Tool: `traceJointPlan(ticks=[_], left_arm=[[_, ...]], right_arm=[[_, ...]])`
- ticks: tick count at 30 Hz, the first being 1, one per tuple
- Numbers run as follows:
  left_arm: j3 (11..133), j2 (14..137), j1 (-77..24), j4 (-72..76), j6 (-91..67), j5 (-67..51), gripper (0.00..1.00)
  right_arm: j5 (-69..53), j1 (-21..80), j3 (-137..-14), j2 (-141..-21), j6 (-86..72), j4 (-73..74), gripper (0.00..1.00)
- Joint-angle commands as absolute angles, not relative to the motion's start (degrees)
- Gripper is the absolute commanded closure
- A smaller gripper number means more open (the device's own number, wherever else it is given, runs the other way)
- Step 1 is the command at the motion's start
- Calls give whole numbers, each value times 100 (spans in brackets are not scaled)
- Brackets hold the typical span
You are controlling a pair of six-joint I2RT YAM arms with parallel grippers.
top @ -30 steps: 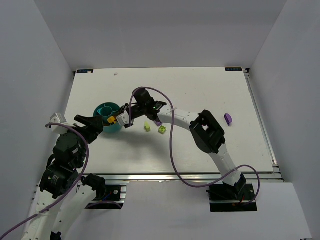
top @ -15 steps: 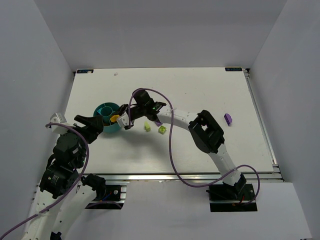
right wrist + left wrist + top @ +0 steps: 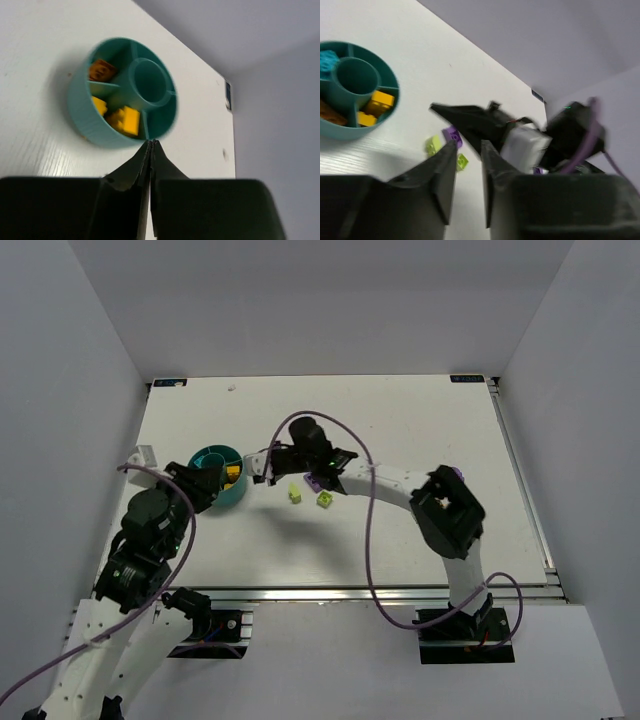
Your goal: Sort the legos into containers by color
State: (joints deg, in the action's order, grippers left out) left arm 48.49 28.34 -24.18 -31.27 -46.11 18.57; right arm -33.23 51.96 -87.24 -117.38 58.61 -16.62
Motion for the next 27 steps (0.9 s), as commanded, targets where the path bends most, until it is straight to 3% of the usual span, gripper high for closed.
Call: traceJointPlan(ticks=[1,4,7,8,9,12,14,17,19,21,22,25,27], left_arm=[[4606,3521,-2443,-2234,-4482,567,66],[4518,4233,-2443,-1811,-4553,11,68],[4614,4779,-2513,-1723,-4605,-351,44],[4666,5138,-2566,-1775,-4605,-352,39],[4824,5316,-2627,-1828,-4597,-334,28],[5149,6027,-2987,-1890,-4623,-132,17],[5360,6623,-3286,-1994,-4667,-79,16],[5817,7231,-3699,-2109,-4685,131,15],[6080,7742,-3910,-2109,-4685,132,15],[6152,8066,-4007,-1961,-4667,18,15],[6152,8121,-4069,-1873,-4667,9,15],[6073,8226,-4113,-1574,-4702,-193,15],[6003,8183,-4122,-1486,-4711,-193,15]], right_arm=[[-1873,4809,-8158,-10496,3940,-2683,100],[-2292,3984,-8025,-9758,2903,-1138,100],[-2854,2991,-7876,-9204,2470,559,96],[-3004,2440,-7666,-8924,2435,876,87],[-3162,2139,-7551,-8790,2426,1401,64],[-3331,1084,-7051,-8263,2460,2115,28],[-3515,461,-6874,-7956,2749,2529,22],[-3997,-155,-6855,-7858,4178,4037,19],[-4210,-316,-6839,-7831,6672,5659,20],[-4009,-509,-6506,-7568,8367,6272,20],[-3851,-771,-5982,-7280,10047,6510,19],[-3596,-1054,-5073,-6996,12006,6197,13],[-3638,-1055,-4992,-7153,12443,6038,11]])
